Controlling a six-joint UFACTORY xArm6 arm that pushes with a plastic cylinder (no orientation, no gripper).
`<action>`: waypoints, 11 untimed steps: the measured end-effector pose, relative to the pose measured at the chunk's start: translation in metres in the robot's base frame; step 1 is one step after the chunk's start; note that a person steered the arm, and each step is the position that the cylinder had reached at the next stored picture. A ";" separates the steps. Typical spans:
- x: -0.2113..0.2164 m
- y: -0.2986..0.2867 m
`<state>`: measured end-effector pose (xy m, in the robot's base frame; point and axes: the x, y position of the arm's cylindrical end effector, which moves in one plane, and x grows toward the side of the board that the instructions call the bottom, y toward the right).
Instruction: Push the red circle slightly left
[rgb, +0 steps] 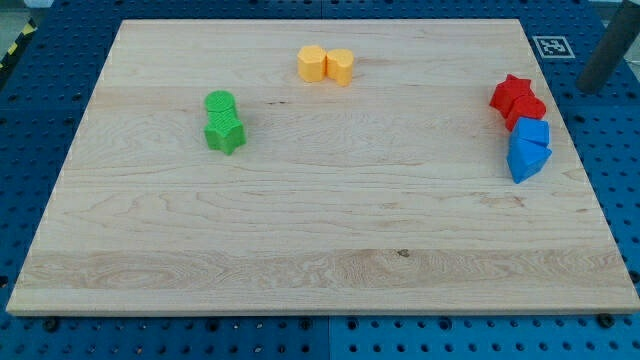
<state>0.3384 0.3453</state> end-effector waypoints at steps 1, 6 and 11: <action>0.005 0.000; 0.026 -0.038; 0.050 -0.106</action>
